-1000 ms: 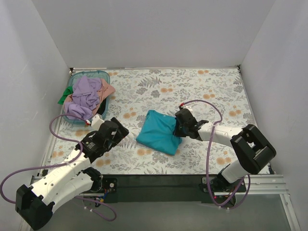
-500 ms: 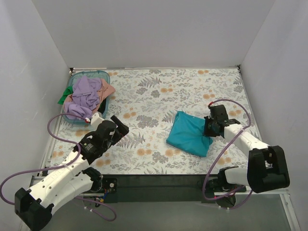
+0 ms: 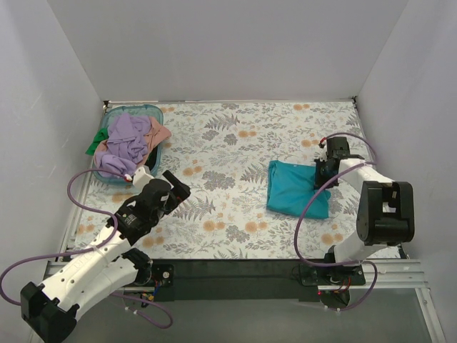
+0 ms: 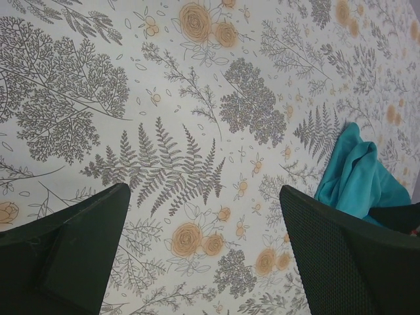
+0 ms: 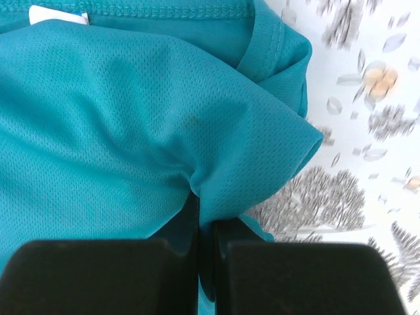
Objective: Fold and stack the t-shirts
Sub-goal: Neatly place the folded tshirt to the corner
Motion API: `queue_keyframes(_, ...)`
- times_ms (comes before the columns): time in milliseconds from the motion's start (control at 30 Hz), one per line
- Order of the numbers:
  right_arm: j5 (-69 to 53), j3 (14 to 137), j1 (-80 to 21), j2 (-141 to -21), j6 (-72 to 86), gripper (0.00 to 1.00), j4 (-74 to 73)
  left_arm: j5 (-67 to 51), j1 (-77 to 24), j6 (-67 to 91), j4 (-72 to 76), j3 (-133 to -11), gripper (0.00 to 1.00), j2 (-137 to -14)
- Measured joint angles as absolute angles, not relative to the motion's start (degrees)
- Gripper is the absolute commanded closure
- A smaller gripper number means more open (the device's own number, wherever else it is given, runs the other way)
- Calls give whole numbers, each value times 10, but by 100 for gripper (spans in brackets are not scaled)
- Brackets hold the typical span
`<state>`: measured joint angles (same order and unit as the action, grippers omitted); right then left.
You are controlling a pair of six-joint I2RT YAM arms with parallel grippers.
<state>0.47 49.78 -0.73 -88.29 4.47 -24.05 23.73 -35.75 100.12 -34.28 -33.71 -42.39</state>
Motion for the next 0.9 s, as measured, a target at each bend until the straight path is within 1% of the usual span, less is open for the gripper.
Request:
queue_keyframes(233, 13, 584, 8, -963, 14, 99, -239, 252, -357, 1002, -344, -337, 2, -436)
queue_keyframes(500, 60, 644, 23, -1006, -66, 99, -259, 264, -357, 1003, -347, -339, 2, -437)
queue_keyframes(733, 85, 658, 34, -1021, -124, 99, -274, 266, -357, 1003, -347, -339, 2, -437)
queue_keyframes(900, 89, 720, 37, -1076, -130, 99, -281, 266, -357, 1004, -347, -339, 2, -437)
